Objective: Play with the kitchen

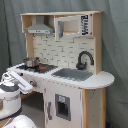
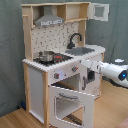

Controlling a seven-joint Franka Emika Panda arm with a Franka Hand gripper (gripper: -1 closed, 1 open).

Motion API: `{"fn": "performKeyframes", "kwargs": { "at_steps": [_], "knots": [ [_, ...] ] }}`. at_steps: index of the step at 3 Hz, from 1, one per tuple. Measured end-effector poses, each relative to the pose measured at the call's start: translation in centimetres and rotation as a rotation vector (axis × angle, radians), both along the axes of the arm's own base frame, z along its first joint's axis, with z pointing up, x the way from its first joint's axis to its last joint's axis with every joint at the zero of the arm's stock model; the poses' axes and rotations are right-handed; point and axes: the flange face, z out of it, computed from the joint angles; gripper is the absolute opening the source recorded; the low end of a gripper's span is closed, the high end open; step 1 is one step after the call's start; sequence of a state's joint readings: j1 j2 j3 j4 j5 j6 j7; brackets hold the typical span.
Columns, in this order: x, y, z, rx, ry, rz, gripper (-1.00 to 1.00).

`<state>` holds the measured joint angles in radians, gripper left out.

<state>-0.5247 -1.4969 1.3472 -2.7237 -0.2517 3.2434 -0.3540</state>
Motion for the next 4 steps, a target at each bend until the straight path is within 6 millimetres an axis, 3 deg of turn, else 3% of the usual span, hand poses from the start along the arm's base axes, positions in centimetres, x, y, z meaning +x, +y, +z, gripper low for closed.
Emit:
{"fn": "performKeyframes", "kwargs": {
  "at_steps": [2,4],
  "knots": [
    [0.0,0.8,-1.1,0.089,0.017,0.123,1.0],
    [1.6,0.1,-2.4,0.219,0.021,0.131,1.0]
  ]
}}
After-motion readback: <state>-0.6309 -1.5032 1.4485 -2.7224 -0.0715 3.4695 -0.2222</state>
